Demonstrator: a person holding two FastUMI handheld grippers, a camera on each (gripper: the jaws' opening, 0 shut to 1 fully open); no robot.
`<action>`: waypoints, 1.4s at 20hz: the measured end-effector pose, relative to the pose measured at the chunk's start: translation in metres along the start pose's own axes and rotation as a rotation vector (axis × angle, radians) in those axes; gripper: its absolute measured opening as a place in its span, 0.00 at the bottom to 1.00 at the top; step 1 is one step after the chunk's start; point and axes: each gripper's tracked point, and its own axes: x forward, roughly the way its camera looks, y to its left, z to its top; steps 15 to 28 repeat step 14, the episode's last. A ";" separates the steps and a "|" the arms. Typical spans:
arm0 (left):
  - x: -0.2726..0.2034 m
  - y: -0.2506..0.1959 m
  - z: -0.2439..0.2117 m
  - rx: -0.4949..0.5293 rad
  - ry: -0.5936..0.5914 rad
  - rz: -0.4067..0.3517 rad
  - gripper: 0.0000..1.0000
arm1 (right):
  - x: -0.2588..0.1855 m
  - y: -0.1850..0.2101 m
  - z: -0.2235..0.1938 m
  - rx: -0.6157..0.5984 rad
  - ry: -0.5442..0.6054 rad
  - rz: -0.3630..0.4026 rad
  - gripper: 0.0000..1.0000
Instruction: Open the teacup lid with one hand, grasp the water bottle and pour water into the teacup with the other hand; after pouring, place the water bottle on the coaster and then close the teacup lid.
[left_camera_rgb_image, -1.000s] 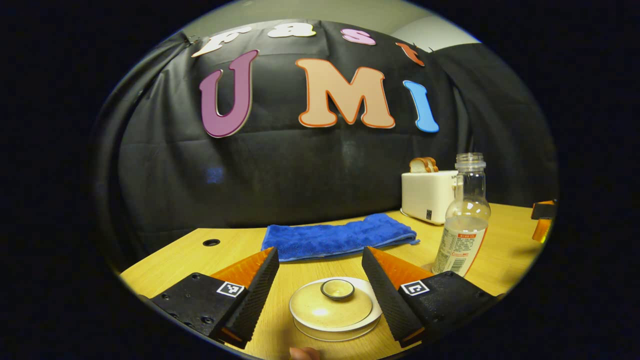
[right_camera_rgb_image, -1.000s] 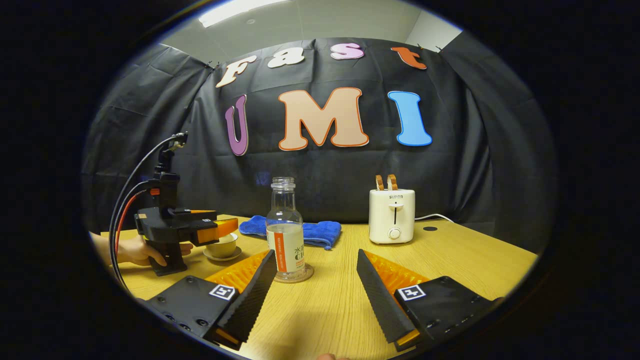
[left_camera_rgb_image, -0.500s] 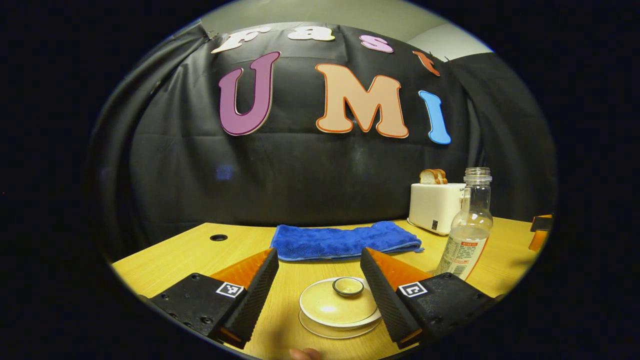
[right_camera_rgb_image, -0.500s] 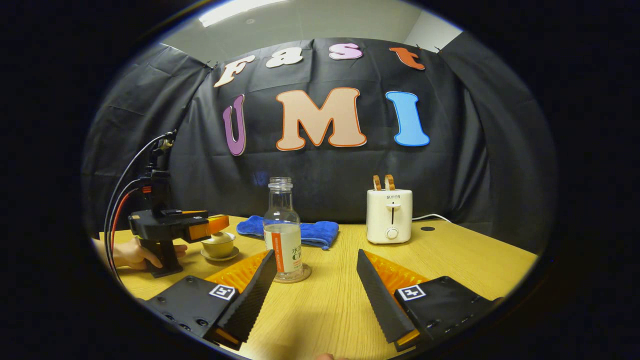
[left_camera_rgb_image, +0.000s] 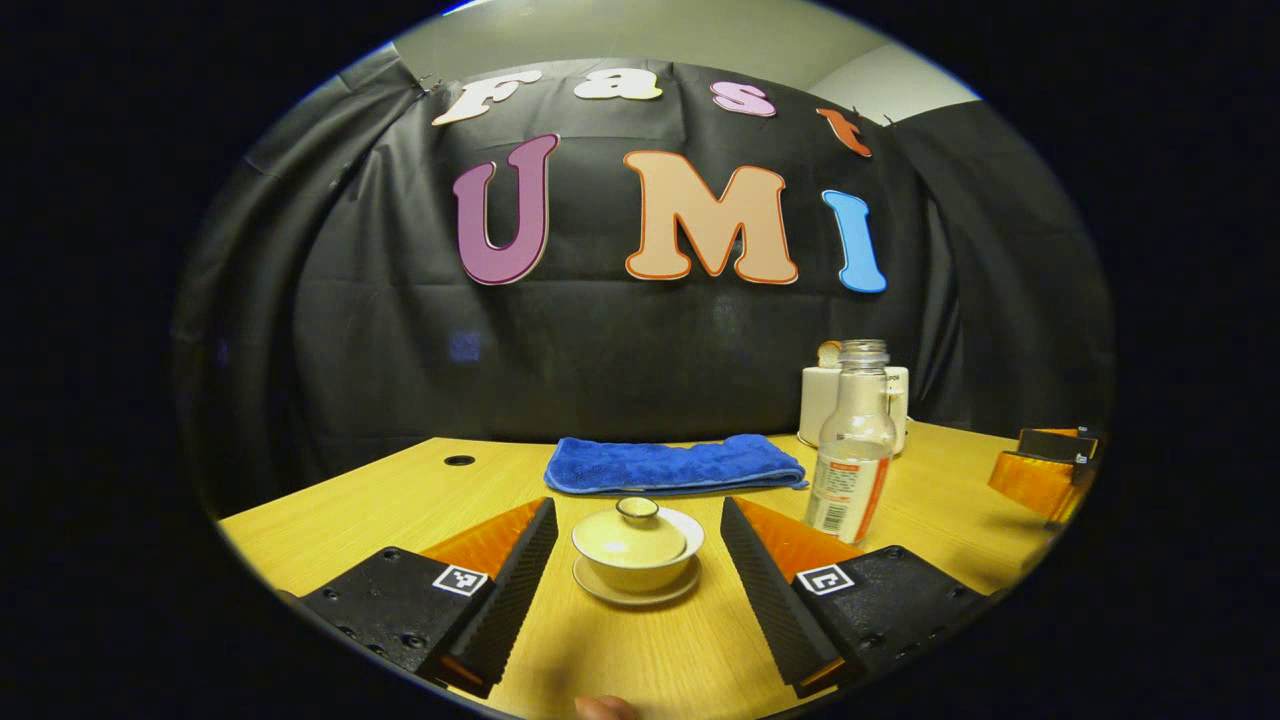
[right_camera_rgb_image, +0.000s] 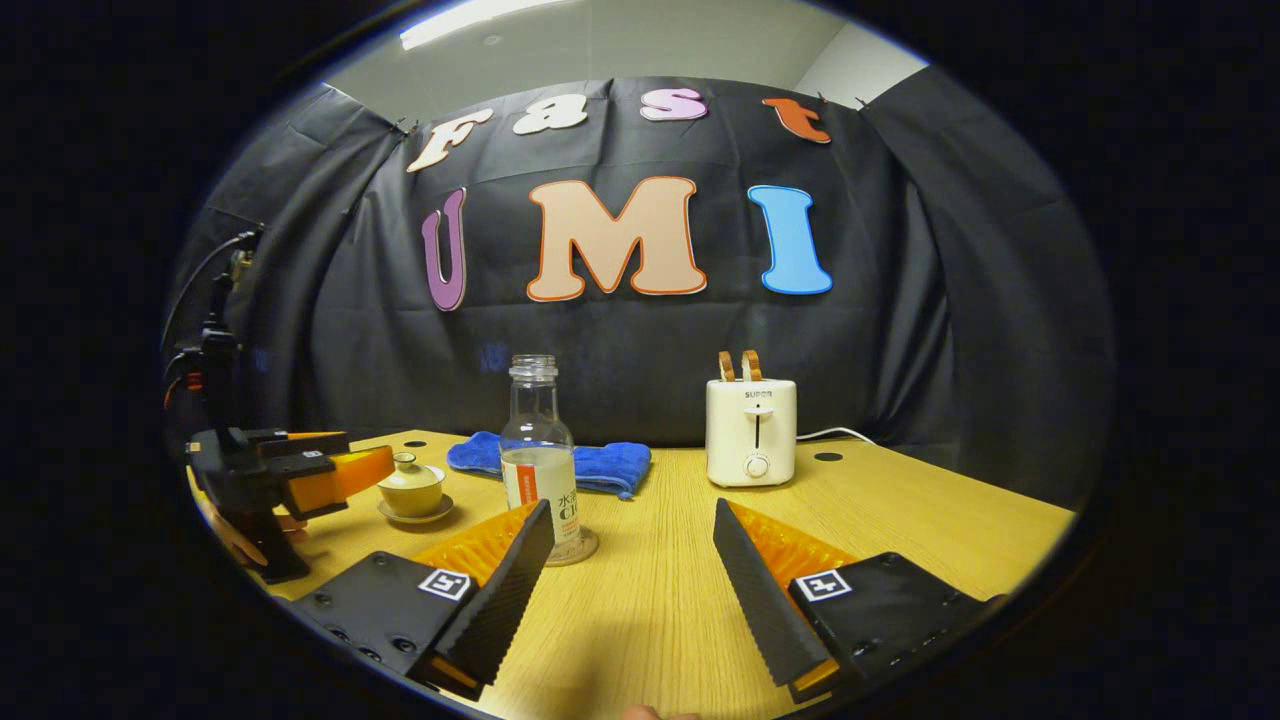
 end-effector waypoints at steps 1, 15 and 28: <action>-0.007 -0.007 0.001 0.000 -0.001 -0.005 0.95 | -0.001 0.001 0.001 0.000 0.000 -0.003 1.00; -0.080 -0.047 0.003 0.004 -0.004 0.051 0.96 | -0.036 0.026 0.002 0.001 0.000 -0.006 0.96; -0.080 -0.047 0.003 0.004 -0.004 0.051 0.96 | -0.036 0.026 0.002 0.001 0.000 -0.006 0.96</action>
